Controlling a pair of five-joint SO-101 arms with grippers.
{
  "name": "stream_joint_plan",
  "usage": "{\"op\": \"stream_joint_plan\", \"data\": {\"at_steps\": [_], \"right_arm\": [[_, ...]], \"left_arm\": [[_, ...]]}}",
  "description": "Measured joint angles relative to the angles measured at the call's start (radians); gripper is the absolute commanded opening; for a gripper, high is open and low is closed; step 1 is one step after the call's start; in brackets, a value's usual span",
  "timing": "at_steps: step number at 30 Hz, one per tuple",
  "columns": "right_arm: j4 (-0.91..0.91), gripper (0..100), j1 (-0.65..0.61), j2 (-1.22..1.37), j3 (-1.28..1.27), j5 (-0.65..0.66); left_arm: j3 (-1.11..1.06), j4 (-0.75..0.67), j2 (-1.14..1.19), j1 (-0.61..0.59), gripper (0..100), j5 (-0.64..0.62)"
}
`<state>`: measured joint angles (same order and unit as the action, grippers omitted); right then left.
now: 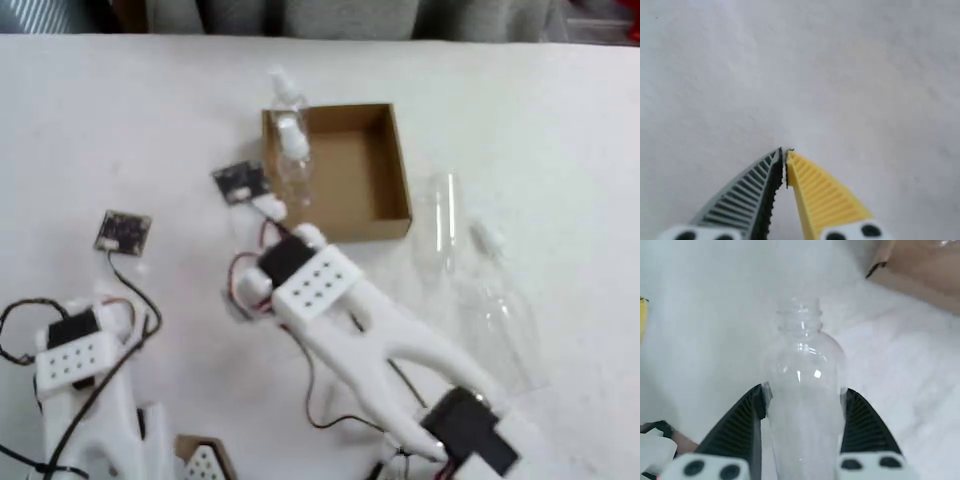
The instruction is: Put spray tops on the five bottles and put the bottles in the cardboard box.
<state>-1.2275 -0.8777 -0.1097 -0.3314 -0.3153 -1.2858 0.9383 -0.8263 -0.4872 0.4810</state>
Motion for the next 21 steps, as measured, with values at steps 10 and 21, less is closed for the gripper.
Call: {"op": "stream_joint_plan", "data": {"at_steps": [10, 21], "right_arm": [[0.176, 2.1, -0.038, 0.252, 0.0, -0.064], [0.193, 21.1, -0.006, 0.255, 0.0, 0.11]], "left_arm": [[0.0, -0.02, 0.0, 0.0, 3, 0.0], [0.0, -0.02, 0.0, 0.0, 3, 0.0]]}}
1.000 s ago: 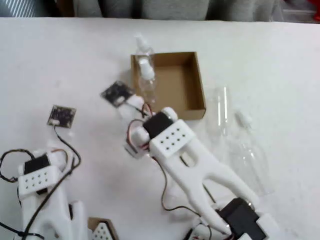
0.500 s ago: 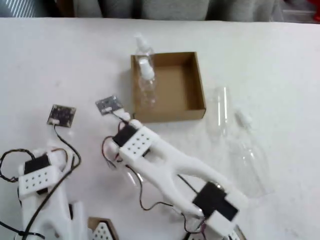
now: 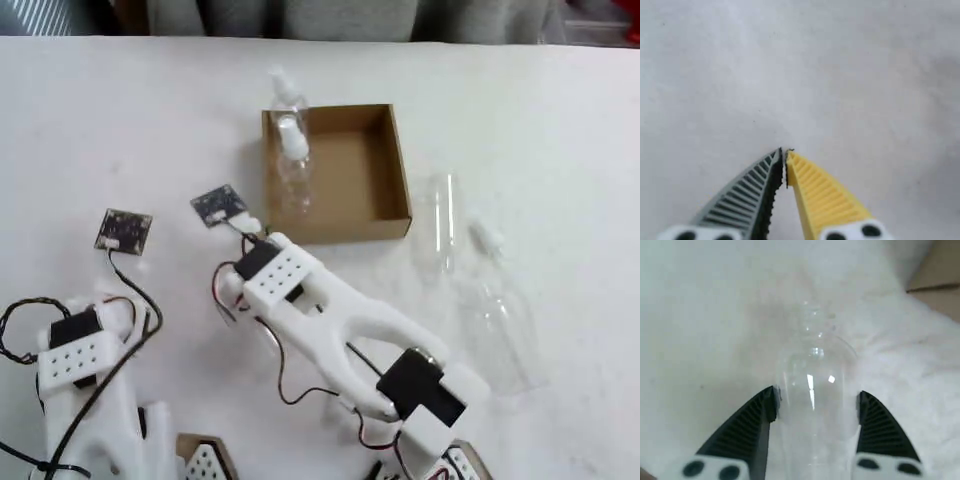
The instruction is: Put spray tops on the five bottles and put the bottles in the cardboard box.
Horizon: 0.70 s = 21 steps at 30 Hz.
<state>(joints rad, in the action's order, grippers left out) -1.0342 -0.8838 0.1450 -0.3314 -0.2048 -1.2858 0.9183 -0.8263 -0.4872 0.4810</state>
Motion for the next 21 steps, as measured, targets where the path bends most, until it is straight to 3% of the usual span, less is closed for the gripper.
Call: {"op": "stream_joint_plan", "data": {"at_steps": [6, 16, 21], "right_arm": [[-0.041, 27.4, 0.0, 0.0, 0.0, 0.052], [-0.114, 27.3, -0.071, -0.028, 0.0, 0.218], [-0.143, 19.3, -0.068, -0.081, 0.0, 0.316]], "left_arm": [[0.0, 0.0, 0.0, 0.0, 3, 0.0], [0.0, 0.0, 0.0, 0.0, 3, 0.0], [0.0, 0.0, 0.0, 0.0, 3, 0.0]]}}
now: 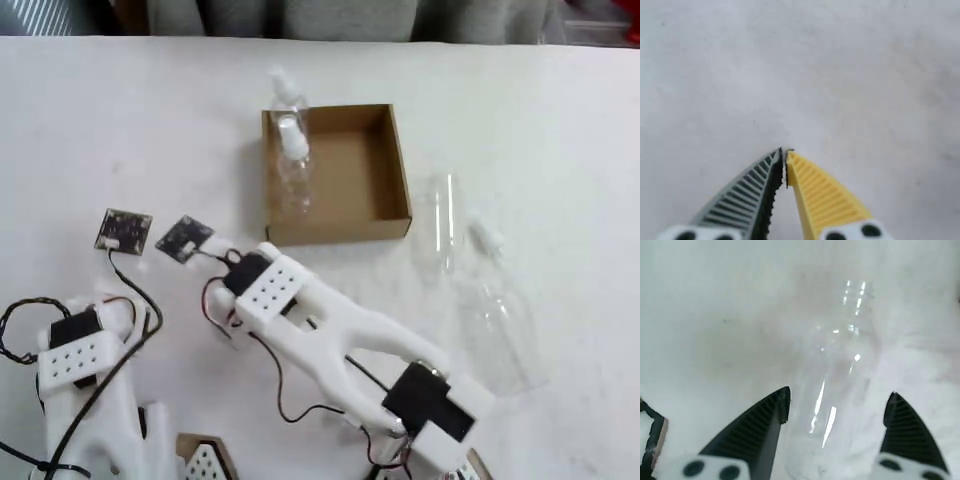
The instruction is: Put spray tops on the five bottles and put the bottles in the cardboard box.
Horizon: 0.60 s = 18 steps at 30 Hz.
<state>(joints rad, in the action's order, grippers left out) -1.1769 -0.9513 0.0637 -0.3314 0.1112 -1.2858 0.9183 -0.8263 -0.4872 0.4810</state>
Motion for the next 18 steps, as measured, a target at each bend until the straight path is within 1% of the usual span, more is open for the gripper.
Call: {"op": "stream_joint_plan", "data": {"at_steps": [3, 7, 9, 11, 14, 18], "right_arm": [[-0.029, 12.4, -0.008, -0.086, -0.014, 0.048], [-0.043, 12.1, 0.009, -0.219, -0.072, 0.107], [-0.046, 11.1, 0.043, -0.281, -0.109, 0.12], [-0.048, 8.4, 0.091, -0.342, -0.143, 0.124], [-0.046, 3.9, 0.172, -0.413, -0.189, 0.124], [-0.035, 2.8, 0.249, -0.439, -0.227, 0.126]], "left_arm": [[0.0, 0.0, 0.0, 0.011, 3, 0.0], [0.0, 0.0, 0.0, 0.037, 3, 0.0], [0.0, 0.0, 0.0, 0.043, 3, -0.025], [0.002, 0.005, 0.0, 0.041, 3, -0.083], [0.018, 0.055, 0.0, 0.044, 3, -0.149], [0.064, 0.167, 0.0, 0.117, 2, -0.164]]}}
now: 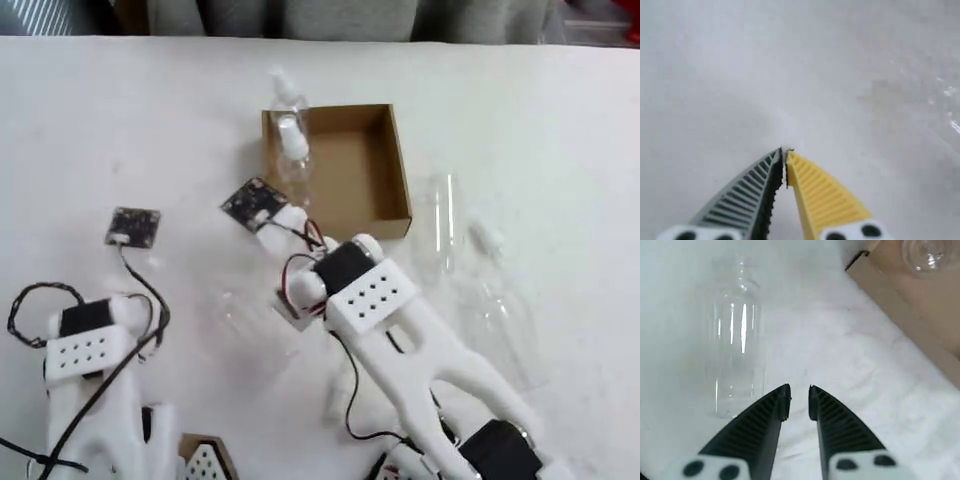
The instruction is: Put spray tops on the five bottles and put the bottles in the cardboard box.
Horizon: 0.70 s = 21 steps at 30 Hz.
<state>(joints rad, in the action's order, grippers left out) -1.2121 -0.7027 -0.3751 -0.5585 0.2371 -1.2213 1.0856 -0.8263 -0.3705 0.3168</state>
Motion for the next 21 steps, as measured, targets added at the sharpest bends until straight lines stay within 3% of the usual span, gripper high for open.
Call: {"op": "stream_joint_plan", "data": {"at_steps": [4, 7, 16, 21], "right_arm": [[0.015, 2.7, 0.034, 0.0, -0.002, 0.0], [0.015, 2.4, 0.038, 0.0, -0.002, 0.0], [0.018, 2.4, 0.121, -0.002, -0.002, 0.002], [0.021, 2.4, 0.149, 0.0, -0.011, 0.008]], "left_arm": [[0.052, 0.181, -0.002, 0.14, 2, 0.0], [0.06, 0.212, -0.002, 0.253, 2, 0.0], [0.061, 0.193, -0.002, 0.658, 2, -0.009], [-0.028, 0.041, -0.008, 0.76, 2, -0.02]]}}
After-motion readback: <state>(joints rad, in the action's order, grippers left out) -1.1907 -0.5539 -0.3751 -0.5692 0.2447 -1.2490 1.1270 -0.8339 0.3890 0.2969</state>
